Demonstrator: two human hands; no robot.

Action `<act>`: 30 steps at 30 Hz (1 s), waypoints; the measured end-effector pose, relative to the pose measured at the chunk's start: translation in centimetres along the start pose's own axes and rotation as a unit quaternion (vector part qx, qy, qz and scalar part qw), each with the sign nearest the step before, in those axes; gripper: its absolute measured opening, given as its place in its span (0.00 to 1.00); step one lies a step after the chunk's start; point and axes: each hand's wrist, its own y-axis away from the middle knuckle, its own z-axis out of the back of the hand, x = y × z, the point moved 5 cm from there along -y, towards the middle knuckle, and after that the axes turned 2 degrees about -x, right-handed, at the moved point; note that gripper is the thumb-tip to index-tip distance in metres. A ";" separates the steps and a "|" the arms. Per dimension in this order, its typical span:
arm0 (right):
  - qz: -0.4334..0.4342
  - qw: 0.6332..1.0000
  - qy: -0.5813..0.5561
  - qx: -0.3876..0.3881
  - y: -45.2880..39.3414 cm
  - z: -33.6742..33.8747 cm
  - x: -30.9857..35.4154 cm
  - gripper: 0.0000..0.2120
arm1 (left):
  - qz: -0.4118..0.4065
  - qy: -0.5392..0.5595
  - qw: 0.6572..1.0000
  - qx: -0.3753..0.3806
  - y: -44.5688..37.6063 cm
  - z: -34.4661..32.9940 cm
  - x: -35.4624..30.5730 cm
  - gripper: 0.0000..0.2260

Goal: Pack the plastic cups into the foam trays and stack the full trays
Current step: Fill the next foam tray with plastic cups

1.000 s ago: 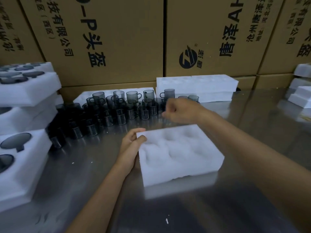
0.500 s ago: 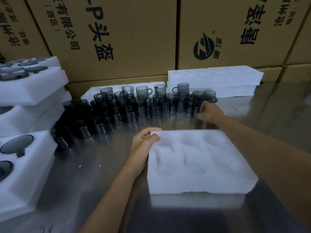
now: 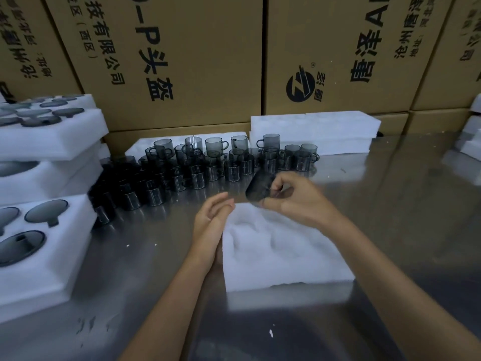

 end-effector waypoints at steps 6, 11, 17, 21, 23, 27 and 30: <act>0.096 0.991 0.087 -0.040 4.6 -1.6 1.1 0.16 | -0.078 -0.065 0.995 -0.014 3.7 1.2 -1.7 0.10; 0.154 0.973 0.164 -0.056 6.1 -1.8 1.5 0.34 | -0.142 -0.097 0.984 0.038 5.3 0.6 -3.6 0.11; 0.133 0.979 0.145 -0.054 6.0 -1.6 1.1 0.31 | -0.123 -0.111 0.983 0.077 5.6 -0.5 -3.5 0.15; 0.139 0.979 0.145 -0.022 6.0 -2.3 1.3 0.22 | -0.121 -0.072 0.989 0.053 4.7 0.8 -3.5 0.14; 0.140 0.978 0.156 -0.008 6.2 -2.5 1.3 0.23 | -0.133 -0.080 0.987 0.050 4.5 0.8 -3.3 0.14; 0.101 0.986 0.135 0.014 6.1 -2.4 0.4 0.30 | -0.121 -0.052 0.989 0.072 4.3 -0.1 -2.7 0.17; 0.098 0.986 0.132 0.017 6.2 -2.5 0.5 0.32 | -0.115 -0.048 0.988 0.091 3.9 -0.5 -2.5 0.16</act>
